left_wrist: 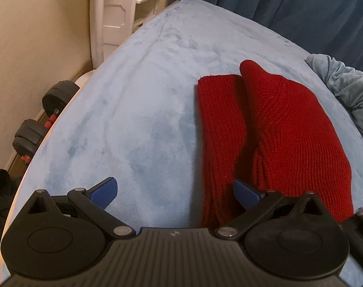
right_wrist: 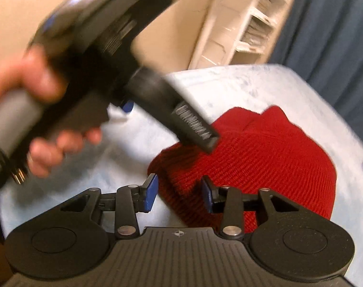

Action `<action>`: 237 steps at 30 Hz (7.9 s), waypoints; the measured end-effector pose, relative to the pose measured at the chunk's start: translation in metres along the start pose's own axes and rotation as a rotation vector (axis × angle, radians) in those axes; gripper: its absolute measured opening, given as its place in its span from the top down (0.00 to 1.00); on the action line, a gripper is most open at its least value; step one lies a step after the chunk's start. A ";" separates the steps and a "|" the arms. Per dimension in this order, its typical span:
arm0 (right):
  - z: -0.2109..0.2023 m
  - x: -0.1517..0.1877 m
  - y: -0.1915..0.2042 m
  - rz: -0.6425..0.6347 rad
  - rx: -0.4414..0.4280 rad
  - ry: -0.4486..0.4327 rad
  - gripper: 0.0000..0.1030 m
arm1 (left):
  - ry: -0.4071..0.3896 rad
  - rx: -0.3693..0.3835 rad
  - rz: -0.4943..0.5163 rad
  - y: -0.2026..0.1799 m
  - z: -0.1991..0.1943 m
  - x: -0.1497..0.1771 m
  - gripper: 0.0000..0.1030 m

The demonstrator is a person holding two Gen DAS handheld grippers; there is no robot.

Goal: Fold small clothes

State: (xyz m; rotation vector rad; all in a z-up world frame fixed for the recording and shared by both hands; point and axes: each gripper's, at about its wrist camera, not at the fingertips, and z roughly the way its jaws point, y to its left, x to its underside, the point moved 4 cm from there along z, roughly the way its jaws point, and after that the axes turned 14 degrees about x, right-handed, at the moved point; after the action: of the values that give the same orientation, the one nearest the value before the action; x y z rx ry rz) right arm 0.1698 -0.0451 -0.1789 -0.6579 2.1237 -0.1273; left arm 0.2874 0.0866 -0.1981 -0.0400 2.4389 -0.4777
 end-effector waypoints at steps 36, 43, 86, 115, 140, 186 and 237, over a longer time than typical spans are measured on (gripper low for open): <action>-0.076 0.049 -0.061 0.298 0.118 0.196 0.40 | -0.027 -0.191 0.138 -0.006 -0.054 0.024 0.00; -0.161 0.050 -0.088 0.383 0.202 0.034 0.29 | -0.120 -0.163 0.171 -0.045 -0.157 0.072 0.00; -0.157 0.107 -0.145 0.605 0.136 0.038 0.22 | -0.027 -0.076 0.010 -0.132 -0.170 0.076 0.00; 0.124 0.067 -0.358 1.037 -0.036 0.296 0.14 | 0.026 -0.007 -0.589 -0.055 -0.013 0.051 0.00; 0.070 0.186 -0.261 1.458 -0.022 0.320 0.69 | 0.194 0.135 0.011 -0.060 0.130 -0.168 0.38; 0.085 0.186 -0.268 1.482 0.092 0.433 0.13 | 0.264 0.118 -0.054 -0.051 0.034 0.032 0.12; -0.158 0.076 -0.130 0.626 0.304 0.130 0.12 | -0.054 -0.149 0.191 -0.156 -0.173 0.062 0.00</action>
State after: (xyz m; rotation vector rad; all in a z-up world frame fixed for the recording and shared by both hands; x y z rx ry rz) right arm 0.0632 -0.2172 -0.0970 0.2078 2.2719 -0.1431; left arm 0.1203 -0.0112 -0.0551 0.1153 2.3913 -0.2071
